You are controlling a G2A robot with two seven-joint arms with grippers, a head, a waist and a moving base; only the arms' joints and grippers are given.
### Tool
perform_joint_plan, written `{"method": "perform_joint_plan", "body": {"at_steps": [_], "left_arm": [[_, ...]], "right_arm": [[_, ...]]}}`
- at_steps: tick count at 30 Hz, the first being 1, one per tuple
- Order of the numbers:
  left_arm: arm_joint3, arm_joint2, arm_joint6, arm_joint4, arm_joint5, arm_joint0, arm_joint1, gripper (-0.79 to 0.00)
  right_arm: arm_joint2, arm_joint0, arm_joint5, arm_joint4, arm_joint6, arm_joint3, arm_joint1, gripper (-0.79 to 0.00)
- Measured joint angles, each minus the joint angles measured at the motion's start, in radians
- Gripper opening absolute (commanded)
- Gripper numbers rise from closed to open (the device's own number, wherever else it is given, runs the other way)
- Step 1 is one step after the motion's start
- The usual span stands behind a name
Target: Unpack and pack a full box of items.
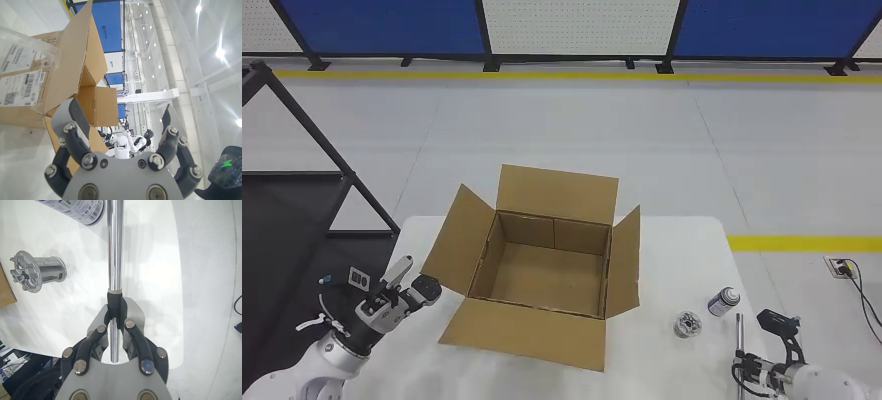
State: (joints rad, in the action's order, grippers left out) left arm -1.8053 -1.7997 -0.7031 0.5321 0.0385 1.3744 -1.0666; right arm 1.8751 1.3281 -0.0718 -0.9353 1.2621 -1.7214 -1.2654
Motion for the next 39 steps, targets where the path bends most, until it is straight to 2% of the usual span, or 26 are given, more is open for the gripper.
{"method": "perform_joint_plan", "body": {"at_steps": [18,30,39], "left_arm": [[0.001,-0.038,0.0,0.018,0.001,0.016,0.006,0.0],[-0.004,-0.041,0.018,0.026,0.012,0.028,0.007,0.0],[-0.001,-0.043,0.026,0.029,0.02,0.033,0.008,0.0]], "right_arm": [[-0.084,-0.088,-0.095,-0.093,-0.027,0.051,0.021,-0.785],[-0.123,-0.178,-0.133,-0.129,-0.046,0.153,0.032,-0.779],[-0.138,-0.223,-0.127,-0.119,-0.053,0.231,0.041,-0.517]]}}
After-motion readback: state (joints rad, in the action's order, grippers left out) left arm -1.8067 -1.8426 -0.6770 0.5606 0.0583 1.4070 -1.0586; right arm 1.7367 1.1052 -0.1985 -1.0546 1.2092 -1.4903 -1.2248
